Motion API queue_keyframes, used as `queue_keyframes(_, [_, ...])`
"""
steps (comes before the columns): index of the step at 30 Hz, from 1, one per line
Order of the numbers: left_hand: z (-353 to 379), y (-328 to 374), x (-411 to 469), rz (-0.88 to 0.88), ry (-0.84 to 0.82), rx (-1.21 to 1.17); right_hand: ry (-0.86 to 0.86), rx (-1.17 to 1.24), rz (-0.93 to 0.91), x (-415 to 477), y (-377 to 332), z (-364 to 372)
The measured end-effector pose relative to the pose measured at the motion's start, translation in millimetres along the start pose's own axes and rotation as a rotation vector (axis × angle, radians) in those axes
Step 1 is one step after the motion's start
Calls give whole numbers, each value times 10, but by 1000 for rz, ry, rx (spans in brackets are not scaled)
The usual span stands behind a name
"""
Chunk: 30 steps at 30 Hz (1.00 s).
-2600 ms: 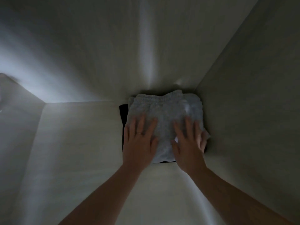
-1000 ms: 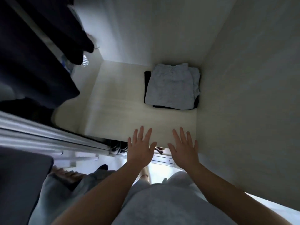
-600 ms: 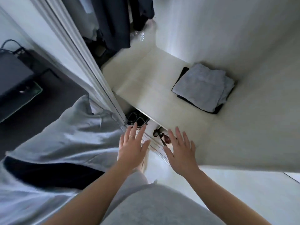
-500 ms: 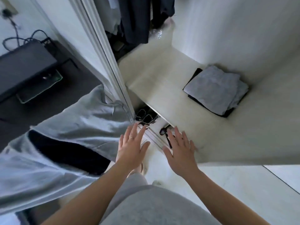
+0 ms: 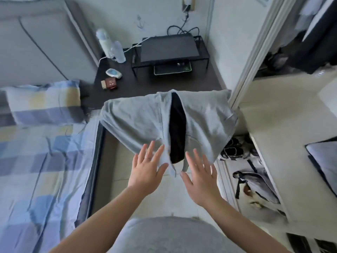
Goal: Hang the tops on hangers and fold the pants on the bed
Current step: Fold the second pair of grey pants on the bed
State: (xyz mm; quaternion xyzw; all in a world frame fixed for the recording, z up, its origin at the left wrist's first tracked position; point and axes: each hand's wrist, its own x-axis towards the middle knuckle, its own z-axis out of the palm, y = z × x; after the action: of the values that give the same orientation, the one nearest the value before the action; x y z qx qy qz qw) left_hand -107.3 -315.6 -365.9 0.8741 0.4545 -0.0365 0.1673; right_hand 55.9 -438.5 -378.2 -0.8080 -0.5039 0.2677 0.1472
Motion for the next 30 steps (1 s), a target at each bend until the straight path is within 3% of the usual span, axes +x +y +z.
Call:
queue_keyframes(7, [-135, -1345, -858, -255, 111, -86, -89, -96, -226, 69, -1258, 667])
queue_keyframes(19, [-169, -3773, -2902, -669, 217, -173, -280, -206, -522, -348, -3684, 2418])
queue_keyframes(30, [-159, -4954, -3904, -1056, 369, -379, -458, -386, -807, -383, -5197, 3386])
